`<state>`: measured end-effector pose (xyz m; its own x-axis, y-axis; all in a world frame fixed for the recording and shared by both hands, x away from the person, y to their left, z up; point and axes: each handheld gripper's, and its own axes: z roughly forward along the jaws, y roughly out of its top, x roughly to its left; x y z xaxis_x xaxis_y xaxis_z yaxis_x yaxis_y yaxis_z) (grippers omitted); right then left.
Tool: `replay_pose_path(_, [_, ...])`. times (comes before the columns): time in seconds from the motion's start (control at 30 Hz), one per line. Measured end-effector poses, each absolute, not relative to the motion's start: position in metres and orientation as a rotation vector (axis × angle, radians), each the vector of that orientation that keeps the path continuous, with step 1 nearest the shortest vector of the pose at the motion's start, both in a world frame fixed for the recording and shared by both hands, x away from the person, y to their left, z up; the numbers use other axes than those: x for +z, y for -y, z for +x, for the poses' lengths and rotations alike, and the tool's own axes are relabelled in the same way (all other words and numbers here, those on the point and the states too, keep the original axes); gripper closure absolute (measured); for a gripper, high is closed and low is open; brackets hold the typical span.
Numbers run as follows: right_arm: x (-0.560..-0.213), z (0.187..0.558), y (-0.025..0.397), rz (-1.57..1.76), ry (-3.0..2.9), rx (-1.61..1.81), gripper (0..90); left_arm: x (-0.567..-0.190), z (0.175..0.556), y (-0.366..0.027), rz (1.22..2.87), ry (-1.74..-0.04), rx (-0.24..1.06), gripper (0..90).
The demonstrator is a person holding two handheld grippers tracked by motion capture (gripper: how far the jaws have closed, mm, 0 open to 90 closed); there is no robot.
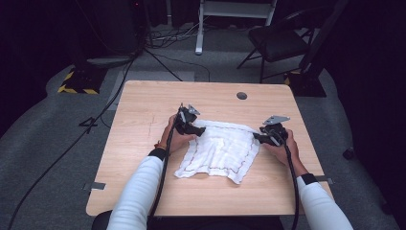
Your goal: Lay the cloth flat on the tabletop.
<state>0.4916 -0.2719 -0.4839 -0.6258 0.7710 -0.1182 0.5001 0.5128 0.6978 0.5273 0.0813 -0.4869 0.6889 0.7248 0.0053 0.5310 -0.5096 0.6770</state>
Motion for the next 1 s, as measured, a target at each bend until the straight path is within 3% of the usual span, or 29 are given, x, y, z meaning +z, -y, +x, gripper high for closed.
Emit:
replay_pose_path(0.07, [-0.487,0.493,0.272,1.093,-2.382,0.893,46.8,-0.491,0.533,-0.083,2.253,-0.98,0.371,26.9])
replay_pose_path(0.17, [-0.489,0.494,0.273,1.121,-2.385,0.904,44.6,-0.495,0.536,-0.087,2.236,-1.005,0.339,25.4])
replay_pose_path(0.27, [-0.49,0.495,0.275,1.144,-2.383,0.921,44.9,-0.496,0.536,-0.088,2.227,-1.002,0.33,26.6])
replay_pose_path(0.3, [-0.491,0.496,0.276,1.162,-2.387,0.94,48.6,-0.496,0.536,-0.088,2.227,-0.991,0.329,26.6])
replay_pose_path(0.33, [-0.491,0.495,0.277,1.159,-2.411,0.968,57.6,-0.495,0.535,-0.088,2.229,-0.98,0.321,36.7])
replay_pose_path(0.37, [-0.491,0.495,0.277,1.159,-2.411,0.968,57.6,-0.494,0.534,-0.088,2.24,-0.951,0.307,36.7])
replay_pose_path(0.4, [-0.49,0.495,0.276,1.131,-2.439,0.98,69.6,-0.493,0.533,-0.087,2.249,-0.91,0.281,54.3])
replay_pose_path(0.43, [-0.49,0.495,0.276,1.131,-2.439,0.98,69.6,-0.493,0.533,-0.087,2.249,-0.91,0.281,61.7])
replay_pose_path(0.47, [-0.49,0.494,0.274,1.124,-2.447,0.984,74.6,-0.492,0.533,-0.088,2.258,-0.897,0.26,61.7])
replay_pose_path(0.5, [-0.489,0.494,0.273,1.104,-2.455,0.979,78.3,-0.492,0.533,-0.088,2.262,-0.886,0.252,71.0])
replay_pose_path(0.6, [-0.486,0.493,0.272,1.068,-2.429,0.95,81.8,-0.487,0.53,-0.086,2.298,-0.851,0.299,82.8])
replay_pose_path(1.0, [-0.439,0.487,0.274,0.99,-2.209,1.066,82.4,-0.43,0.517,-0.098,2.168,-0.755,0.433,83.5])
